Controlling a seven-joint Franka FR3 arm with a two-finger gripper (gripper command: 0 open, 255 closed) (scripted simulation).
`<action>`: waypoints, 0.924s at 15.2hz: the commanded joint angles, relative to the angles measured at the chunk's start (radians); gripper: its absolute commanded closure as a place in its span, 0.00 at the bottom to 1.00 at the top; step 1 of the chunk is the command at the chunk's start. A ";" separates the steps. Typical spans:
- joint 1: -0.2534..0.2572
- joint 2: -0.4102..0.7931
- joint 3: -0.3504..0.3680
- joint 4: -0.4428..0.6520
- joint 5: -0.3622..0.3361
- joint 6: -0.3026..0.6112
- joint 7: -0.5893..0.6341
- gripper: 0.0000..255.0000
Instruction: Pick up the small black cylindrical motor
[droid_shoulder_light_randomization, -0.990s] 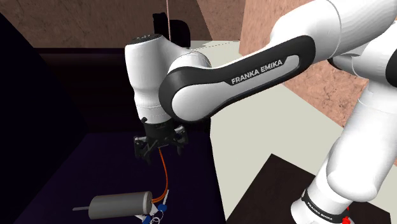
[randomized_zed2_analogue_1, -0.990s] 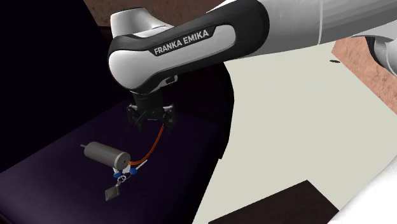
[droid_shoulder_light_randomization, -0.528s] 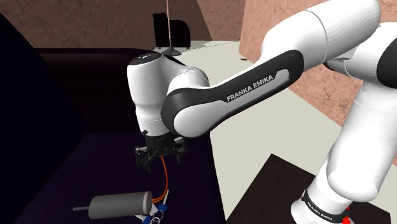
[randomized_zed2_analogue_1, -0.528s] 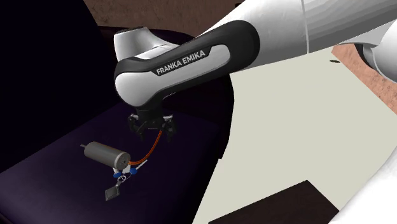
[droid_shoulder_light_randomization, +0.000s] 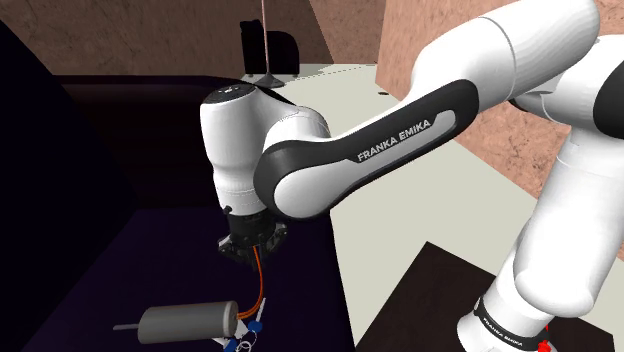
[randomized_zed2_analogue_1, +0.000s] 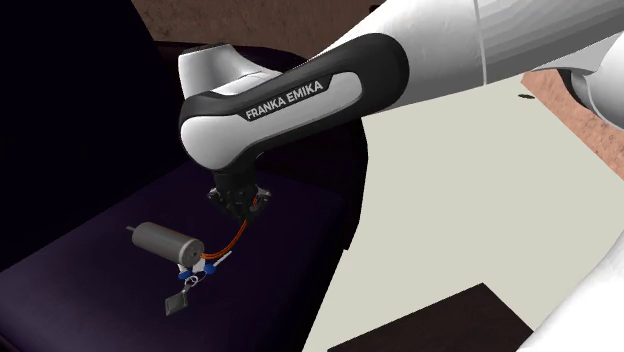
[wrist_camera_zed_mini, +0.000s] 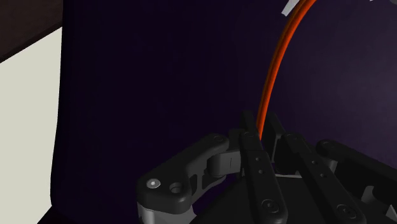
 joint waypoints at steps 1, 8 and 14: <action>0.000 0.002 -0.001 -0.003 -0.001 -0.001 0.000 1.00; -0.004 -0.018 0.001 0.047 0.017 -0.065 -0.015 1.00; -0.006 -0.035 0.002 0.112 0.032 -0.142 -0.028 1.00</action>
